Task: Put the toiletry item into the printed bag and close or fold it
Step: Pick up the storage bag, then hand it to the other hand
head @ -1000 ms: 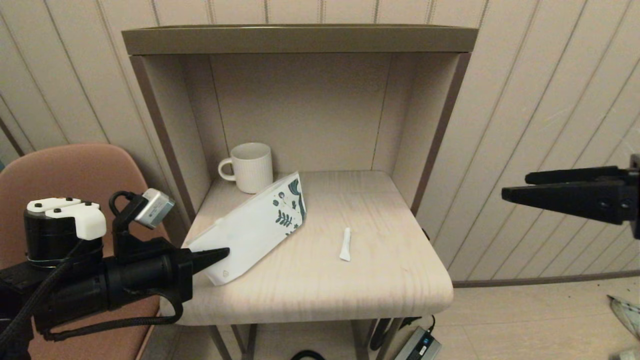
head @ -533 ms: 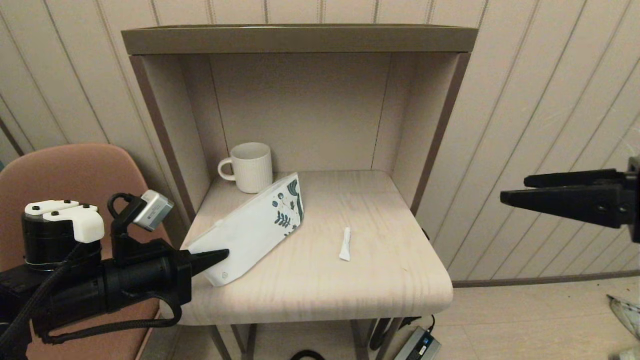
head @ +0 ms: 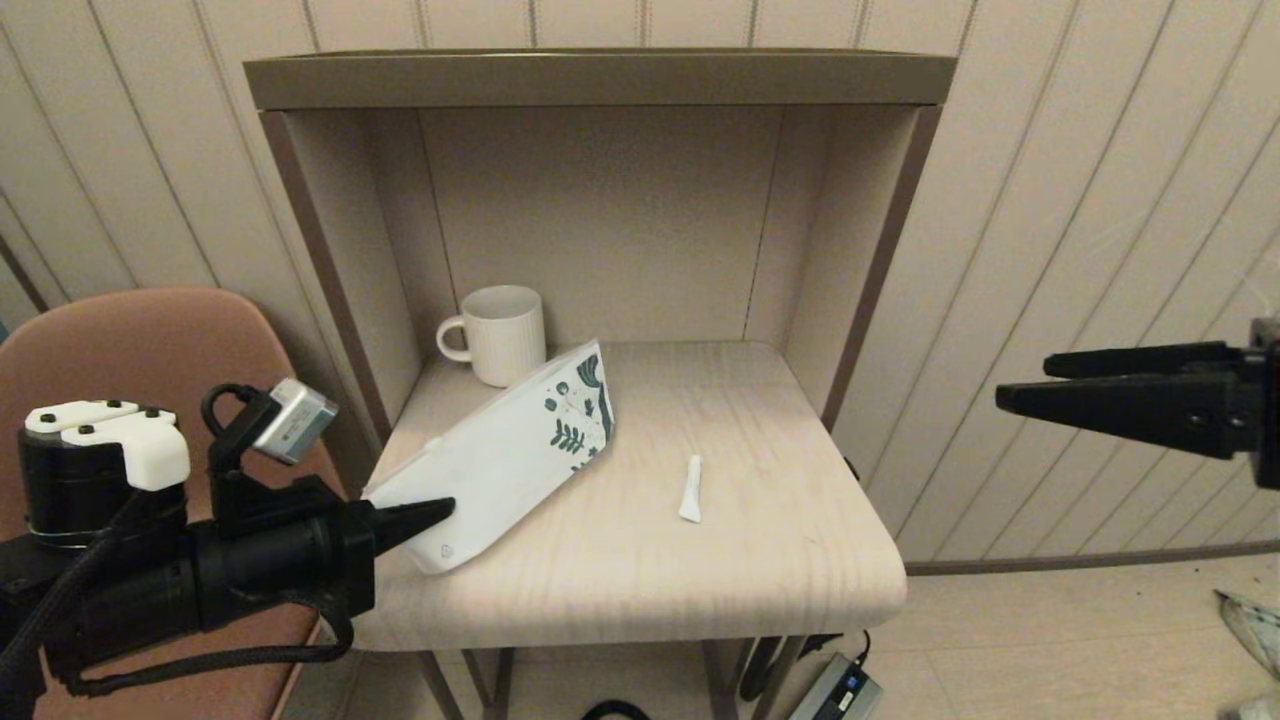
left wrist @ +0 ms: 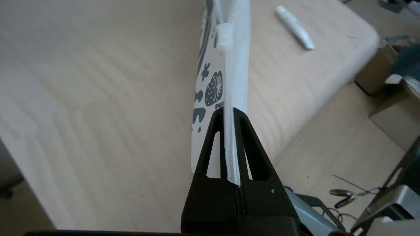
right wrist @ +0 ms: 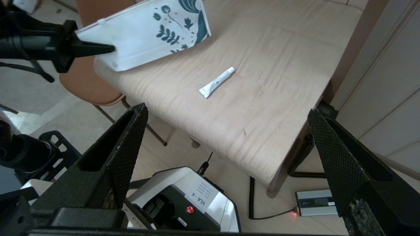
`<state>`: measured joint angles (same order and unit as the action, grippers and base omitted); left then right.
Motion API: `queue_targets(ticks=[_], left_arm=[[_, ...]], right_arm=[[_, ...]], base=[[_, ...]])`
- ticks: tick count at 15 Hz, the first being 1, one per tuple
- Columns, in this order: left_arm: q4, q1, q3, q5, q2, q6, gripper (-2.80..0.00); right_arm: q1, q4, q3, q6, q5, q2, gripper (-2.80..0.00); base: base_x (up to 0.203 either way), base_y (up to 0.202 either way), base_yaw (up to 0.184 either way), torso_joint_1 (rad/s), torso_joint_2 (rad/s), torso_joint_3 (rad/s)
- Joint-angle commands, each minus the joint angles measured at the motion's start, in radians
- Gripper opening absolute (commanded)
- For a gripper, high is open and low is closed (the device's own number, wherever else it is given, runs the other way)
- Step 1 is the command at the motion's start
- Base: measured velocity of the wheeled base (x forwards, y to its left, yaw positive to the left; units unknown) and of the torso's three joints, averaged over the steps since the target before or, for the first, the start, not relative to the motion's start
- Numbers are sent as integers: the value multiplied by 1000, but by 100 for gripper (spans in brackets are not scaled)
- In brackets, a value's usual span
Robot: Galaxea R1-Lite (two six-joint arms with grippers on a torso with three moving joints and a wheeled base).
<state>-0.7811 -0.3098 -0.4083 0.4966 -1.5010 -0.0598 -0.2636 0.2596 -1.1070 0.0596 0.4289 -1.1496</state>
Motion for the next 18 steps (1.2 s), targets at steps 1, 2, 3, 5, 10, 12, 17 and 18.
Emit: queue_targets(ticks=[1,2,3,5,10,12,17,18], left_arm=[[-2,0,-2,24,38,6,-280],[2,0,-5,35,47,9,-280],[8,1,-20,47,66,16,-280],[52,1,-51,55,99,19,-280],[474,4,-288,320,235,2,-280],[536,5,-332,397,244,24,-280],[582,2,-320,614,241,127,-280],[583,-12,-327,637,237,149,-280]], right_arm=[[0,1,1,0,3,5,0],[0,2,1,0,2,5,0],[0,1,1,0,2,5,0],[0,1,3,2,2,5,0],[1,-46,40,2,41,-10,0],[0,-48,44,-1,70,-12,0],[0,-41,43,19,316,-34,0],[2,-39,40,23,378,-39,0]], base=[[0,0,0,0,0,0],[0,0,0,0,0,0],[0,0,0,0,0,0],[0,0,0,0,0,0],[0,0,0,0,0,0],[0,0,0,0,0,0],[0,0,0,0,0,0],[0,0,0,0,0,0]])
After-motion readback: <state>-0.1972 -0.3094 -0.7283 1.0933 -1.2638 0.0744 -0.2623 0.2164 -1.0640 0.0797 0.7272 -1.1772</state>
